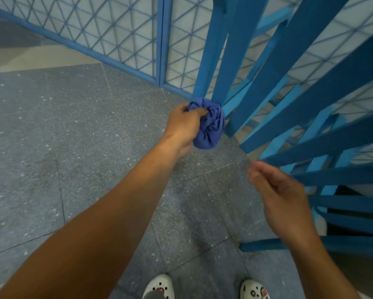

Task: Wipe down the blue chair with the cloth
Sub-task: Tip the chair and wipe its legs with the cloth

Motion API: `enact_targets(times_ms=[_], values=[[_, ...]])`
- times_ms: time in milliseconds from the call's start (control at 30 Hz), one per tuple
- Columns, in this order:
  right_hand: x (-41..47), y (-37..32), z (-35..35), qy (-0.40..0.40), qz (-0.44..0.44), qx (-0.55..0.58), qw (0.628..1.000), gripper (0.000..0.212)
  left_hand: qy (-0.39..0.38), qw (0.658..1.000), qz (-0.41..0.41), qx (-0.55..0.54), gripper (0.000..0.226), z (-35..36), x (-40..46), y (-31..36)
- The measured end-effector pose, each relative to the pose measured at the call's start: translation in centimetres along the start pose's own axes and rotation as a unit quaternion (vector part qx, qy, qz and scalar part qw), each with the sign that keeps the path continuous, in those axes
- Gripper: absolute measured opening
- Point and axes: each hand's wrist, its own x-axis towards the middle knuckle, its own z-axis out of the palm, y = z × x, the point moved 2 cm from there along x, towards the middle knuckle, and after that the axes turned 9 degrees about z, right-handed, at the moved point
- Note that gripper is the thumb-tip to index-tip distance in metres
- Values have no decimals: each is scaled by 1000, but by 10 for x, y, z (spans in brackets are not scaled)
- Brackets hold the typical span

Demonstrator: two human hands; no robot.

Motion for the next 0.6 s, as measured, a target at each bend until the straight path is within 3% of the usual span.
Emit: enact_targets(times_ms=[167,267,367,467,600], values=[[-18,36,2,5,63,24,998,15,36,968,245,29,13,14,-21,22],[-25,41,6,2,77,40,996,16,1,948,312,66,18,26,-33,13],[-26,37,9,-3,78,39,996,19,2,959,266,101,24,36,-35,-20],[-19,24,14,-2,58,37,998,21,33,980,166,108,15,50,-25,-52],[-1,-13,21,20,-14,45,999,28,66,991,77,93,11,54,-14,-77]])
